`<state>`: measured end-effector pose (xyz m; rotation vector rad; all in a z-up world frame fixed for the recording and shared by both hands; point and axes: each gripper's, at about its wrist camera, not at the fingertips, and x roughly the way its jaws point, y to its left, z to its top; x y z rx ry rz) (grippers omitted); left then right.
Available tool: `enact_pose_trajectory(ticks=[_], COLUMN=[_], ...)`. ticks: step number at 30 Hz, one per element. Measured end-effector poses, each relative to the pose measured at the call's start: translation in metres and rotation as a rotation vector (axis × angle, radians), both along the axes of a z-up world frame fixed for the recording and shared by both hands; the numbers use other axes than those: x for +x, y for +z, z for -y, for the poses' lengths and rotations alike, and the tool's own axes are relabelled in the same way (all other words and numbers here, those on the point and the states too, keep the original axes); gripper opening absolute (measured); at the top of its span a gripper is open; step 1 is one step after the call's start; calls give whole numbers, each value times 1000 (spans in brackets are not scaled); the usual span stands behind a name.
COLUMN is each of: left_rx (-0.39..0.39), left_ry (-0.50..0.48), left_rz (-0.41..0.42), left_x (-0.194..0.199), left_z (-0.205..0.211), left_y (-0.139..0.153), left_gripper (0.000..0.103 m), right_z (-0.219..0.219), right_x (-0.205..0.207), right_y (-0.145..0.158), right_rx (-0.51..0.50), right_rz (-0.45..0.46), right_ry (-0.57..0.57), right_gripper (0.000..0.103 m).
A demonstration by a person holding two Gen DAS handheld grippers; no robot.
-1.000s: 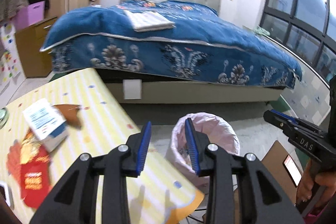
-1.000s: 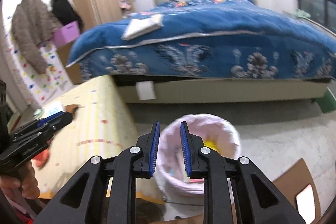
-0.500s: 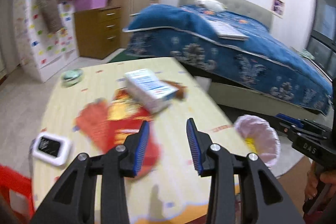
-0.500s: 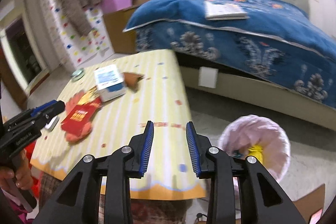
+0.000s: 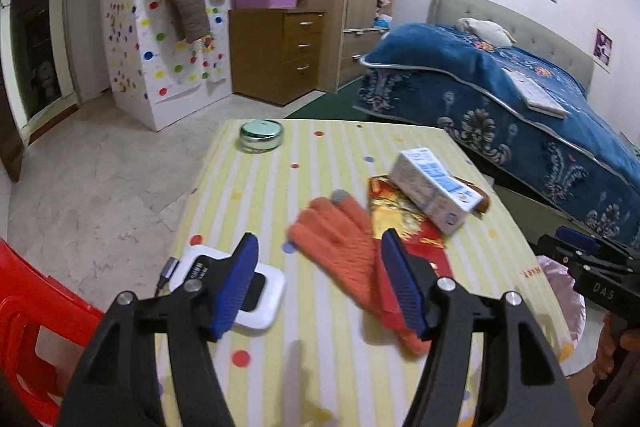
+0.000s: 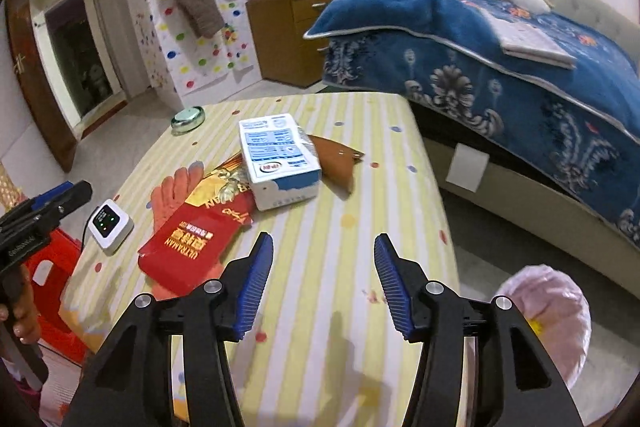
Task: Collect trash
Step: 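Move both tools back over the table, then grasp the red Ultraman box with the left tool while the right tool grasps the white milk carton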
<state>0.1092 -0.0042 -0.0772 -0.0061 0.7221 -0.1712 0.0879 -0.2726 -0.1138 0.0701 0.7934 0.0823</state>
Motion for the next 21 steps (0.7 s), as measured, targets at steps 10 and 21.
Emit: enact_pose_trajectory(ticks=[10,21], left_rx=[-11,-3], left_ry=[10,2], left_rz=[-58,-79], left_x=[34,44], left_z=[0,5], left_y=[-17,-26], left_gripper=[62,62], right_z=[-19,-34], right_x=[63,109], right_y=[-18,-40], right_rx=[43,1], right_rz=[-25,-72], right_ry=[53,102], right_gripper=[77,74])
